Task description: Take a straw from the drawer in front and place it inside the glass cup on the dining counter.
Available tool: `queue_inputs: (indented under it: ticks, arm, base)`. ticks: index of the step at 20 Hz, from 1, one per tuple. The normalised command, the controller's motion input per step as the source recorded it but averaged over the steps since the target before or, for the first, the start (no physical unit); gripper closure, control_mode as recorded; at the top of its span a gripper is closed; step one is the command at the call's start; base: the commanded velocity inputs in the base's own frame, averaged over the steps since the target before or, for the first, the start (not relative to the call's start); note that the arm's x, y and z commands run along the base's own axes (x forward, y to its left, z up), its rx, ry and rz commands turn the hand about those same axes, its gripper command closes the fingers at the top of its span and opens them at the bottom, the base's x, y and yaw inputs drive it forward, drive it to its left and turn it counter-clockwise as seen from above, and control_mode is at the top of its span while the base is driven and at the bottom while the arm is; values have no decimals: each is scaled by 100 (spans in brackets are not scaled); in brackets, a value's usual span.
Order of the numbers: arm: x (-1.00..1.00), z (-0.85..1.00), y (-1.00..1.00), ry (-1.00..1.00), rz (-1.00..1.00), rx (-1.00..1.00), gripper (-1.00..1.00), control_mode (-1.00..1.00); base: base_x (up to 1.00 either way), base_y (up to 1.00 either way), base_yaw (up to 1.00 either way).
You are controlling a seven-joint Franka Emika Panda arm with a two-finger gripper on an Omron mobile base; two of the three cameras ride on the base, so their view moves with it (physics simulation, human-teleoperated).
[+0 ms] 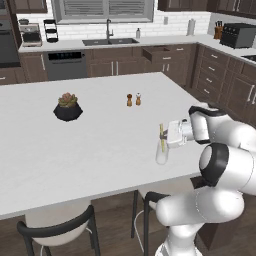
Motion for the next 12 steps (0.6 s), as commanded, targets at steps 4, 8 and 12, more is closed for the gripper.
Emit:
queue_inputs:
  ticks: [4,8,12]
  arm:
    - [1,0,0,0,4,0,100,-100]
    - [20,0,0,0,7,1,100,-100]
    - [19,0,0,-3,9,2,100,-100]
  base:
    - [0,0,0]
    - [0,0,0]
    - [0,0,0]
